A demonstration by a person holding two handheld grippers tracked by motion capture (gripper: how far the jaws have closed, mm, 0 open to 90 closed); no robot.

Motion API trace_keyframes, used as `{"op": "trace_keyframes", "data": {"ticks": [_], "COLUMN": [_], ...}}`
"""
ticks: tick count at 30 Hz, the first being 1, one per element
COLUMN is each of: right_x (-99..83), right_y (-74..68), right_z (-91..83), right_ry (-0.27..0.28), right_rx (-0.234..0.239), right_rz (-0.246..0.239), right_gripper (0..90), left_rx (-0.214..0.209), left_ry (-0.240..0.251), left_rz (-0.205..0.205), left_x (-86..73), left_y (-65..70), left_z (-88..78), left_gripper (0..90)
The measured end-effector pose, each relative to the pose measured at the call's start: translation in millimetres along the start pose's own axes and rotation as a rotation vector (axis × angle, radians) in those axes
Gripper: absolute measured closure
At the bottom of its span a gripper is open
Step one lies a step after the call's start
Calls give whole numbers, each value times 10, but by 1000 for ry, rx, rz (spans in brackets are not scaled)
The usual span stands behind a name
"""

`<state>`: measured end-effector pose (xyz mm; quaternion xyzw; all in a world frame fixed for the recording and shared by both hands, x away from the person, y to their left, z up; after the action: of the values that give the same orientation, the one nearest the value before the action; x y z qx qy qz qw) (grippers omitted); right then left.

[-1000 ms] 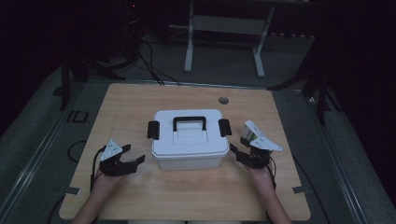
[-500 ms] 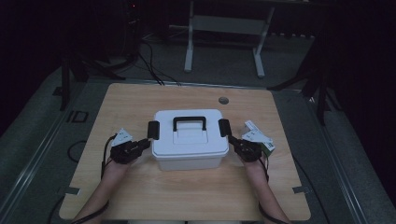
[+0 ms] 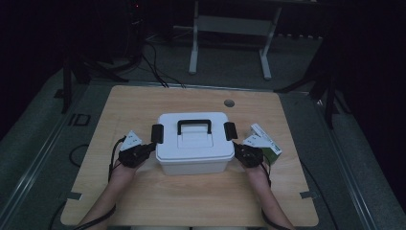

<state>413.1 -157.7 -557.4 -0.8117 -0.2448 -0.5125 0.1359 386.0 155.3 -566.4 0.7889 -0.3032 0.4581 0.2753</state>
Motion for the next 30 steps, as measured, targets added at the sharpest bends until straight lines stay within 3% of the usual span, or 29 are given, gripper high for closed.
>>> {"op": "trace_keyframes", "data": {"ticks": [3, 11, 30], "right_x": [10, -4, -91], "right_y": [-35, -48, -28], "right_z": [-3, -50, -252], "right_ry": [3, 4, -11], "right_rx": [8, 33, 24], "right_rz": [-19, -5, 8], "right_gripper": [898, 899, 900], "left_rx": [-21, -37, -77], "left_ry": [-2, -12, -34], "left_rz": [5, -9, 2], "left_x": [6, -28, -45], "left_y": [42, 64, 271], "left_z": [27, 34, 53], "left_gripper": [899, 900, 900]}}
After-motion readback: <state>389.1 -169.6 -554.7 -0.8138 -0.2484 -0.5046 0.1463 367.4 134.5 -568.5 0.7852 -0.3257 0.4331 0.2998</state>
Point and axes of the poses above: each handheld gripper's, and its own axes: z roughly forward along the jaws, x roughly out of its top, y roughly to its right, the point moved 8 cm from there along z, roughly forward along the jaws, and after that the axes turned 9 degrees about -x, right-handed, at the moved point
